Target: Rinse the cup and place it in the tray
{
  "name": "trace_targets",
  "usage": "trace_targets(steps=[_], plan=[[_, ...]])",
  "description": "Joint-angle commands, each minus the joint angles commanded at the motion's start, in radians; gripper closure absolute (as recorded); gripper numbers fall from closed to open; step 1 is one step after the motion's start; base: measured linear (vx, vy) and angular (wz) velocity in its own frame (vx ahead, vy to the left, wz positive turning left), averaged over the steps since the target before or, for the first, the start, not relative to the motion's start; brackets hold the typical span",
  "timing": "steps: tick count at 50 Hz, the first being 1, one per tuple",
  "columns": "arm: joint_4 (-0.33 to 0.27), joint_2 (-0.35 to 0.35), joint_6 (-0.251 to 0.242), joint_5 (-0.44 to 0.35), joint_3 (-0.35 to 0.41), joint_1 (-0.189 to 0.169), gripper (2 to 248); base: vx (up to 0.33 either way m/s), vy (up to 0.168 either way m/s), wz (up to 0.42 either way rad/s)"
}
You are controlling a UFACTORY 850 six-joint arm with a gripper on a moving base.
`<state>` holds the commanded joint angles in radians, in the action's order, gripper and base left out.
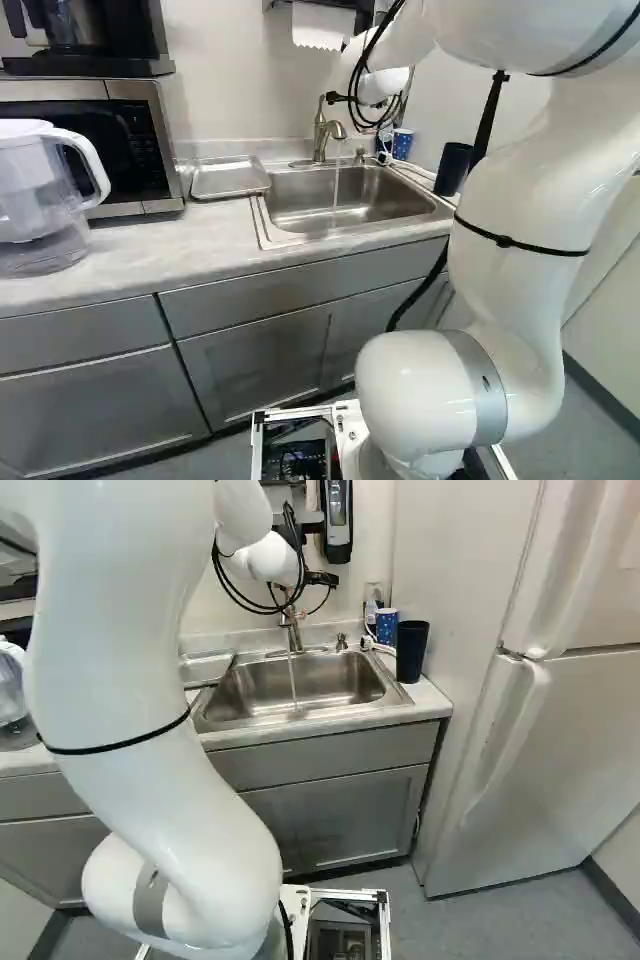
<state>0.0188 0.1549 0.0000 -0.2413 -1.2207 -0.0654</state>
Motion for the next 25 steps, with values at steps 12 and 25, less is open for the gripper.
trace_targets(steps=[12, 25], plan=[[0.000, -0.040, 0.000, 0.000, 0.042, -0.029, 3, 0.000, 0.000, 0.000], [0.000, -0.081, 0.000, 0.000, 0.086, -0.060, 3, 0.000, 0.000, 0.000]])
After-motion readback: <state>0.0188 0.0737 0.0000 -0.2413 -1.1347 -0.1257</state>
